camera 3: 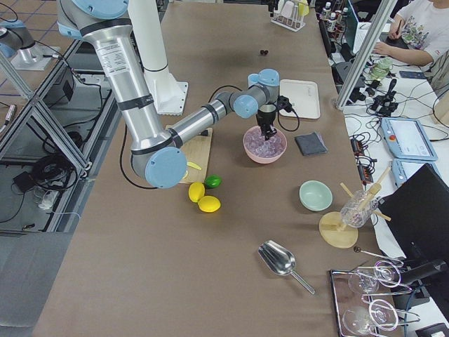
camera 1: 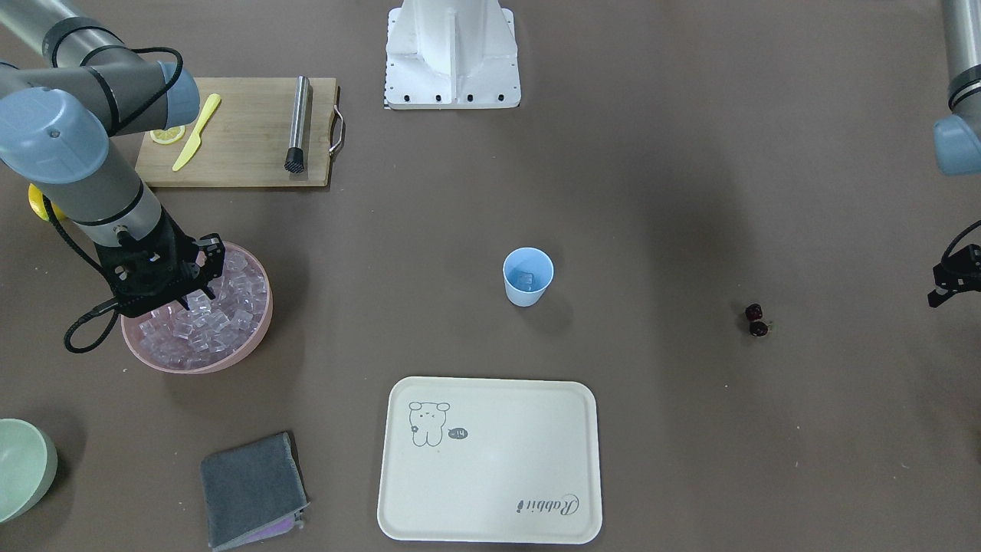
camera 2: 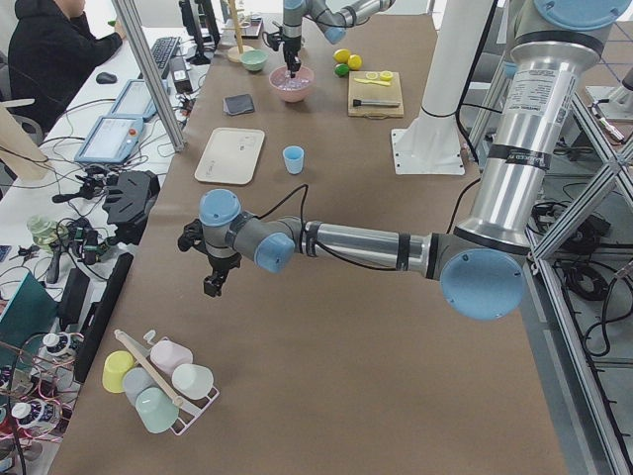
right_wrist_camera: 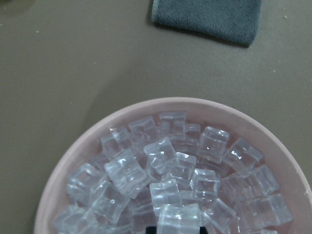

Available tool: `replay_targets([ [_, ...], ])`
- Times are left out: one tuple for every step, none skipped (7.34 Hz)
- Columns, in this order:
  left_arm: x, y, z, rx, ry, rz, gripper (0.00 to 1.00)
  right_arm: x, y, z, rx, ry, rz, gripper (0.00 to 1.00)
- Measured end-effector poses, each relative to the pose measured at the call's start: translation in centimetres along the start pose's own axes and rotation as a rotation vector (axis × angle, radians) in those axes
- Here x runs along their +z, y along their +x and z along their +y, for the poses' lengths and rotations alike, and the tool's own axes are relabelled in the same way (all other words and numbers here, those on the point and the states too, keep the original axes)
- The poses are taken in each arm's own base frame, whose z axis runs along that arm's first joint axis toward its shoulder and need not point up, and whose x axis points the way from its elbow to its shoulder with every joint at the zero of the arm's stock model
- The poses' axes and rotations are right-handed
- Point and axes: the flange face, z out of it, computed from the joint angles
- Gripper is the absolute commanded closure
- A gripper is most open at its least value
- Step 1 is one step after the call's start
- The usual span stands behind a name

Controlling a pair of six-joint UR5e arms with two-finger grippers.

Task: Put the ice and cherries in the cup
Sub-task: 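Carry the ice cube with the right gripper over the cup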

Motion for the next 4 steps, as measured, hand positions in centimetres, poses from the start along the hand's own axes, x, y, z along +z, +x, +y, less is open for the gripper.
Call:
replay_targets([
  [0.0, 0.0, 0.0, 0.0, 0.0, 0.0, 0.02, -2.2, -2.3, -2.4, 0.018, -0.002, -0.006, 1.0],
  [0.0, 0.0, 0.0, -0.001, 0.0, 0.0, 0.02, -4.2, -5.5, -5.3, 0.058, -0.003, -0.015, 1.0],
  [0.0, 0.0, -0.1, -0.001, 0.001, 0.0, 0.02, -5.3, -9.2, -8.1, 0.105, -0.002, -0.027, 1.0],
  [0.0, 0.1, -0.1, 0.0, 0.0, 0.001, 0.02, -6.0, -13.2, -11.0, 0.153, 0.002, -0.039, 1.0],
])
